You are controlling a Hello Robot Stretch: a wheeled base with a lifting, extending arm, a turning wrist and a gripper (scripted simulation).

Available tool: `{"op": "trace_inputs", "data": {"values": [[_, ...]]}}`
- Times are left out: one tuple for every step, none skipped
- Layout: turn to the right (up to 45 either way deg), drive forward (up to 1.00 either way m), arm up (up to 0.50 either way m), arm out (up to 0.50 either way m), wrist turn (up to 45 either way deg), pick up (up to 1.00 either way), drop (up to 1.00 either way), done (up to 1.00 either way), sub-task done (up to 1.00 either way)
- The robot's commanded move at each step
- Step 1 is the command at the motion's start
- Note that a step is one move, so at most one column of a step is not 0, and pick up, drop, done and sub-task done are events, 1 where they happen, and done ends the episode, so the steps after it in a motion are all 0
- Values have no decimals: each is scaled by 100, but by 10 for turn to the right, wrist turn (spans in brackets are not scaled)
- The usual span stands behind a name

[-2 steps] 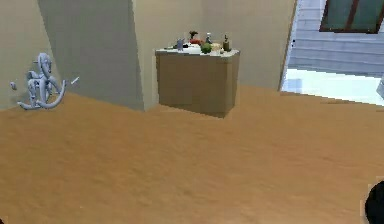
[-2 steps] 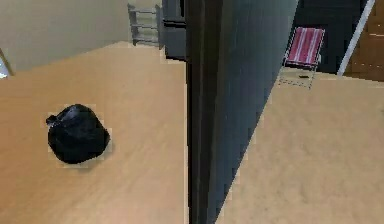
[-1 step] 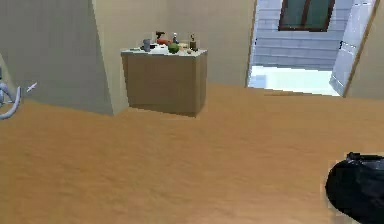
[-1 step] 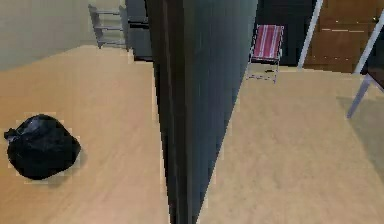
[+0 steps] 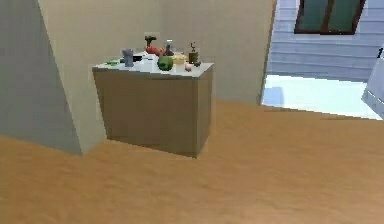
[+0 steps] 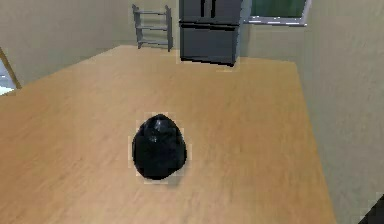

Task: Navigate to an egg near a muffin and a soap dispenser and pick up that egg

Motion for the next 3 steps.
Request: {"op": "trace_inputs", "data": {"values": [[0,100,0,0,0,0,0,0,0],[60,0,0,0,0,0,0,0,0],[0,40,0,0,0,0,0,0,0]]}}
